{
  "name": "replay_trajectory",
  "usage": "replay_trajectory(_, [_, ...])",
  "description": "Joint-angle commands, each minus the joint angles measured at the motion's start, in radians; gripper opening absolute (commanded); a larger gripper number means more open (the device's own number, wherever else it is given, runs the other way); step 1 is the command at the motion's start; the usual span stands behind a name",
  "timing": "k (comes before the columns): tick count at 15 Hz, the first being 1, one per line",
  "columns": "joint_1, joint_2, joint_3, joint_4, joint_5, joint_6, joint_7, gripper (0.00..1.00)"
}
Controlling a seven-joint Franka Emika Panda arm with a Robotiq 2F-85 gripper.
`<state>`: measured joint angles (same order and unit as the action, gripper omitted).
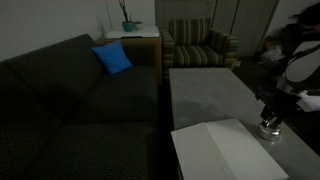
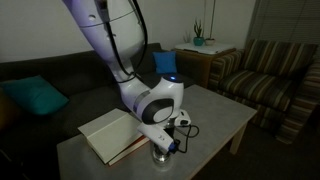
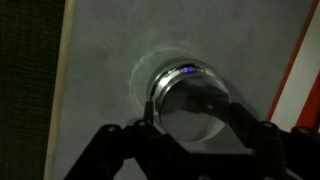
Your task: Close the candle tin
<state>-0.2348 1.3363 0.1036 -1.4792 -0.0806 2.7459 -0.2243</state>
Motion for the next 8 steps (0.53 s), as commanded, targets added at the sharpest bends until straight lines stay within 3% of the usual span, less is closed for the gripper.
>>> replay_trajectory(1, [0.06,-0.001,-0.049,-0.017,0.011,0.013,0.039,1.0])
replay_trajectory(8, [0.273,-0.095,-0.208,-0.161,-0.01,0.087,0.231,1.0])
